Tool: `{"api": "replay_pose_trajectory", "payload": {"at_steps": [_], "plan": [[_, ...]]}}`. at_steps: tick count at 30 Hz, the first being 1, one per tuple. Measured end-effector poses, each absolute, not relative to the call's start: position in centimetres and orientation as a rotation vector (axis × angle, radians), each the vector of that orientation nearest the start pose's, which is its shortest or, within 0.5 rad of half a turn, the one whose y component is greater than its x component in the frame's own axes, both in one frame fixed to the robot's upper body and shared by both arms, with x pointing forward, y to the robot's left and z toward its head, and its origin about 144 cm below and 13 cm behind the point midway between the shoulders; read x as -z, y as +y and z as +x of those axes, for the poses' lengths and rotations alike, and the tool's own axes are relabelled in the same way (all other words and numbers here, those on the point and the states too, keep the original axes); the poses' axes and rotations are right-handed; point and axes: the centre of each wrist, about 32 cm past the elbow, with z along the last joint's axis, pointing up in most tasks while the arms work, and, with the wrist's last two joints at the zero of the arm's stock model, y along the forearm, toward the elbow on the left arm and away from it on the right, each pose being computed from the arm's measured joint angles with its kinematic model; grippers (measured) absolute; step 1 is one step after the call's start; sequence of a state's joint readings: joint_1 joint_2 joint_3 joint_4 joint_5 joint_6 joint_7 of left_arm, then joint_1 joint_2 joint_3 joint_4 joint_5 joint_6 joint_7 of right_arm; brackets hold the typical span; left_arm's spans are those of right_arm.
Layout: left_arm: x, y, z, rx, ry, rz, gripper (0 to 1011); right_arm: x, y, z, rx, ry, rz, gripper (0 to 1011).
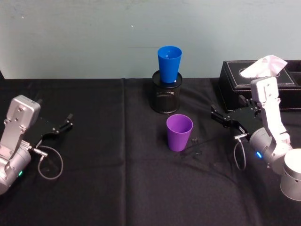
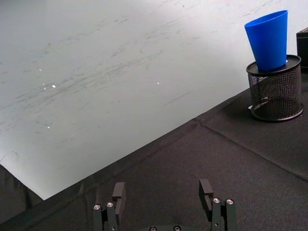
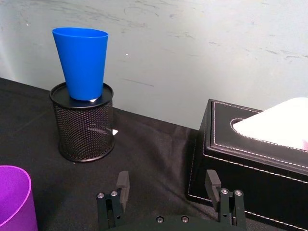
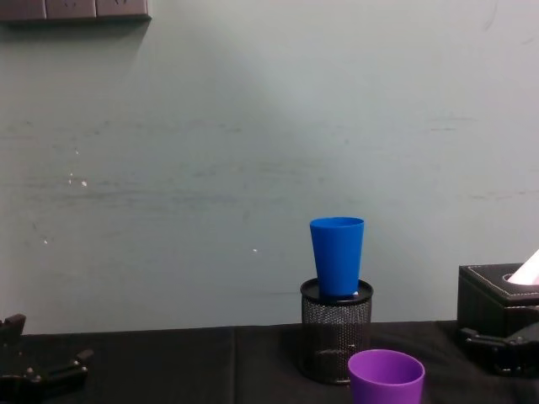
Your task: Pick up one cup with a gripper and tap it against the other cup.
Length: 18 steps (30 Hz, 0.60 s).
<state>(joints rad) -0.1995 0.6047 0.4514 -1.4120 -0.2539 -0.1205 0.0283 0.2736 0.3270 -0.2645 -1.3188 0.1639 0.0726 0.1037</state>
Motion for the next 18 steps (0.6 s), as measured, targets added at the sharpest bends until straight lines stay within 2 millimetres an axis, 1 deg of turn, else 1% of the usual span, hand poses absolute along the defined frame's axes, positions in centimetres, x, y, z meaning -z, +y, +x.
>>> {"api": "replay_pose_trajectory", "payload": {"at_steps": [18], "plan": [[-113.98, 30.97, 48.86, -1.248, -0.285, 0.304, 1000, -115.25, -27.07, 52.86, 1.302, -0.076, -0.256, 1000]]}}
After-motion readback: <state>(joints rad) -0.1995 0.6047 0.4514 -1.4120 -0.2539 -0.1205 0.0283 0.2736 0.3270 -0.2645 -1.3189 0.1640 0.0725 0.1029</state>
